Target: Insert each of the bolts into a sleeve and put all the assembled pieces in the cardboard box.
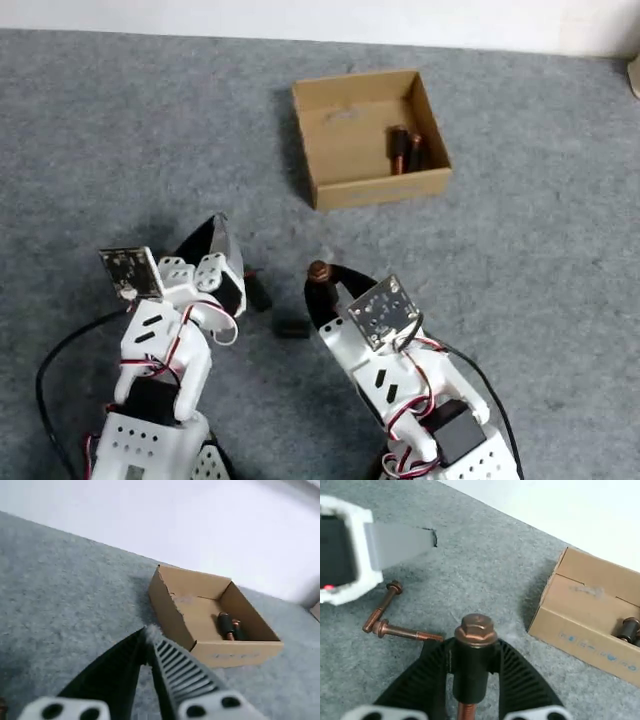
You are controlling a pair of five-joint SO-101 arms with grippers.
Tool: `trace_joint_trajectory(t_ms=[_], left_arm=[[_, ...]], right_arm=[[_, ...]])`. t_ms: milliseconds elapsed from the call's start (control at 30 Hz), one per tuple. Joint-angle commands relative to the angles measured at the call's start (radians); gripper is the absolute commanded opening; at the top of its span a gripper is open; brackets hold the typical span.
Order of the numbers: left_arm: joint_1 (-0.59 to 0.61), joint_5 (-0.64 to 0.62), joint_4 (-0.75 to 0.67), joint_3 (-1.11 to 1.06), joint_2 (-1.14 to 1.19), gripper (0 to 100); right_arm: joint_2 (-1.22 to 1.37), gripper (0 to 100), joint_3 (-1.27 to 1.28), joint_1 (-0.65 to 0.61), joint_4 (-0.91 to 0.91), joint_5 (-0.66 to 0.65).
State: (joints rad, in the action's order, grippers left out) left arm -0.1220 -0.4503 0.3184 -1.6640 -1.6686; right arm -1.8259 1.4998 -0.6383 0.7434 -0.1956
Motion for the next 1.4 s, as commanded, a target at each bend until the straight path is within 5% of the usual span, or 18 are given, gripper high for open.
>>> trace_joint_trajectory(t_ms=[0, 367, 800, 1367], left_arm=[[0.015, 0.046, -0.008, 0.004, 0.008, 1], [0.068, 0.046, 0.272, 0.140, 0.008, 1], [0.073, 0.046, 0.275, 0.133, 0.008, 1], [0.067, 0.046, 0.273, 0.110, 0.008, 1]], right_arm=[[-0.001, 0.5, -0.022, 0.045, 0.001, -0.012], [0.197, 0.5, -0.200, 0.302, -0.002, -0.074], [1.500, 0.5, -1.221, 0.452, 0.005, -0.080], [2.778, 0.5, -2.655, 0.493, 0.398, -0.080]])
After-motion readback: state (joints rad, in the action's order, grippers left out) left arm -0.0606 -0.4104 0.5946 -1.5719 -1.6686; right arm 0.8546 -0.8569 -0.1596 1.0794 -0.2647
